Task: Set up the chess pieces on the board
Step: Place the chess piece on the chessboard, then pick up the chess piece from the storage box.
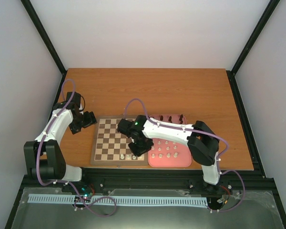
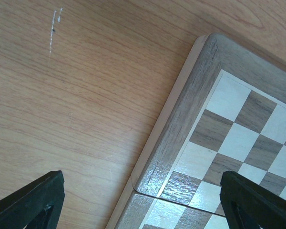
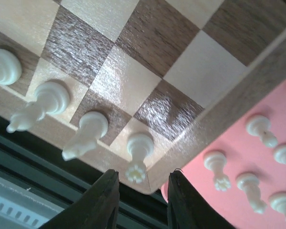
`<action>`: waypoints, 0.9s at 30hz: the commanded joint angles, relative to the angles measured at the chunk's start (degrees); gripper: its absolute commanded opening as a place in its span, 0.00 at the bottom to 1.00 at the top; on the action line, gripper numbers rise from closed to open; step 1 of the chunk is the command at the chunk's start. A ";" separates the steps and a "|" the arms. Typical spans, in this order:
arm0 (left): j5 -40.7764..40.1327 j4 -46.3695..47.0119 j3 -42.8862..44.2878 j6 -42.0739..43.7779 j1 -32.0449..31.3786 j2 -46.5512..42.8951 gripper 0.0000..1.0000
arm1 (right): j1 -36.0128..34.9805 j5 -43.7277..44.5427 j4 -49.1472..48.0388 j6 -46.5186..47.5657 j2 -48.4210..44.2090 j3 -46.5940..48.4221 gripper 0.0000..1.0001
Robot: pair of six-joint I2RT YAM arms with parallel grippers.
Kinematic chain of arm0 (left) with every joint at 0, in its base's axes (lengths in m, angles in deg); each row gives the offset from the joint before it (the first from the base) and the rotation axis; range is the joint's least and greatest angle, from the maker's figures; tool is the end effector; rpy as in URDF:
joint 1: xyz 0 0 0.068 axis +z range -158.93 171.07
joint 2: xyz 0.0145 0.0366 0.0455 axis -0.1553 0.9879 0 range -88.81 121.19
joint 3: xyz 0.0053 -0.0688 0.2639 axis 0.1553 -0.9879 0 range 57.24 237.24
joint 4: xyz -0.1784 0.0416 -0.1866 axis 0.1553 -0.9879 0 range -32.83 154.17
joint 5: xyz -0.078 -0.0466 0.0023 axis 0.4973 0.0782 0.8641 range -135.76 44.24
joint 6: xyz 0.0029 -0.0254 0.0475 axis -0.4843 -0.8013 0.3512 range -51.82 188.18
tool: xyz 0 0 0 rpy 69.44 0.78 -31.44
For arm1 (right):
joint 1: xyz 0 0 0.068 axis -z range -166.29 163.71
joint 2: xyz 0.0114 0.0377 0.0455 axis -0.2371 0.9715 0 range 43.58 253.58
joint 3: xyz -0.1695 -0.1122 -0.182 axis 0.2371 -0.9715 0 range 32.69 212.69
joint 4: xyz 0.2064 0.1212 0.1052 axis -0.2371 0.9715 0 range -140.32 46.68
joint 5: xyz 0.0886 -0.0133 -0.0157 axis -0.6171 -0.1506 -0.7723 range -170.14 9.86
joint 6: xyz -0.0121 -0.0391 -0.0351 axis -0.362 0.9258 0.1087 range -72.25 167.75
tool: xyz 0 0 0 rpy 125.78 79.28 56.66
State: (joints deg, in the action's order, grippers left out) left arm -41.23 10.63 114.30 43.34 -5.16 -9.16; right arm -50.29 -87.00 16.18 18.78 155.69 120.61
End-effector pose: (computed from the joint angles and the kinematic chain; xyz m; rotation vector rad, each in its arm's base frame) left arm 0.2477 0.0135 0.2281 -0.7062 2.8259 -0.1780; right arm 0.1567 0.3310 0.2030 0.9153 -2.9035 -0.1121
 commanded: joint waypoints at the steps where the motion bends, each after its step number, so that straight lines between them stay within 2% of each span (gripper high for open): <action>1: 0.12 0.98 1.04 0.93 0.18 0.52 1.00 | -0.24 2.71 2.80 -1.96 -5.49 0.08 0.30; 5: 0.08 0.98 0.96 0.87 0.19 0.50 1.00 | 0.04 4.90 3.53 -2.87 -7.53 -2.63 0.39; 15: 0.03 0.65 1.04 0.93 0.18 0.13 1.00 | 2.90 4.73 -0.23 -4.26 -10.14 -11.77 0.39; 27: 0.43 0.54 1.14 0.93 0.18 0.21 1.00 | 4.24 3.83 -3.52 -2.62 -8.49 -14.50 0.38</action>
State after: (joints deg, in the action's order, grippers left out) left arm -41.18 10.61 114.30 43.34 -5.16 -9.16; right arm -46.32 -83.61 14.19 15.59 147.54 106.47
